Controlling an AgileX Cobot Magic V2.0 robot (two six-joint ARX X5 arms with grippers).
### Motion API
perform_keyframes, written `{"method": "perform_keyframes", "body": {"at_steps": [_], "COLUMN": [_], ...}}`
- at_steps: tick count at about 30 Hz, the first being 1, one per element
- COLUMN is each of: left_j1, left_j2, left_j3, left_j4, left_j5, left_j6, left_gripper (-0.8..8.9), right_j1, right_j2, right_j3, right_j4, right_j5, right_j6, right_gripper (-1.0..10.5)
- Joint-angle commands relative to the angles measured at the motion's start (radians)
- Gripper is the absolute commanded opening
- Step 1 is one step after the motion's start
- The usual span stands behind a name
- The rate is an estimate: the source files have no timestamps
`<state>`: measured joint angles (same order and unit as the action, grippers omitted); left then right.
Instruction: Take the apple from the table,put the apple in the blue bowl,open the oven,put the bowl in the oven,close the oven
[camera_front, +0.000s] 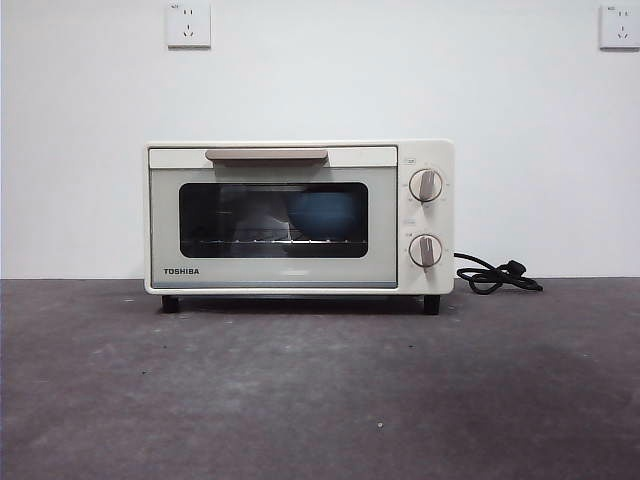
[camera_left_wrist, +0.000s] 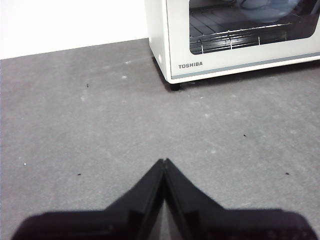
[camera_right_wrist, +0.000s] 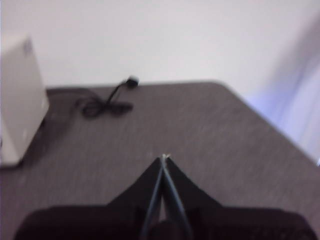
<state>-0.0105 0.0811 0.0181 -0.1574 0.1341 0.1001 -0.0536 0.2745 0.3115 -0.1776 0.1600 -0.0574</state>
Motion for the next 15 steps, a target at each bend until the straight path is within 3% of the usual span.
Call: {"method": "perform_keyframes", "body": {"at_steps": [1,15], "left_j1": [-0.002,-0.002], "left_j2": [0.000,0.001], "left_j3": [-0.011,-0.011], "left_j4": [0.000,0.000], "left_j5": [0.003,0.003], "left_j6": [-0.008,-0.008], "left_gripper": [-0.04,-0.04], "right_j1": [-0.001,-0.001], "right_j2": [-0.063,-0.262], "right_j3": [-0.099,-0.294], "right_j4": [0.030,-0.010], "right_j5": [-0.016,-0.030], "right_j6": [-0.002,0.031], "right_gripper": [0.0,0.0]}}
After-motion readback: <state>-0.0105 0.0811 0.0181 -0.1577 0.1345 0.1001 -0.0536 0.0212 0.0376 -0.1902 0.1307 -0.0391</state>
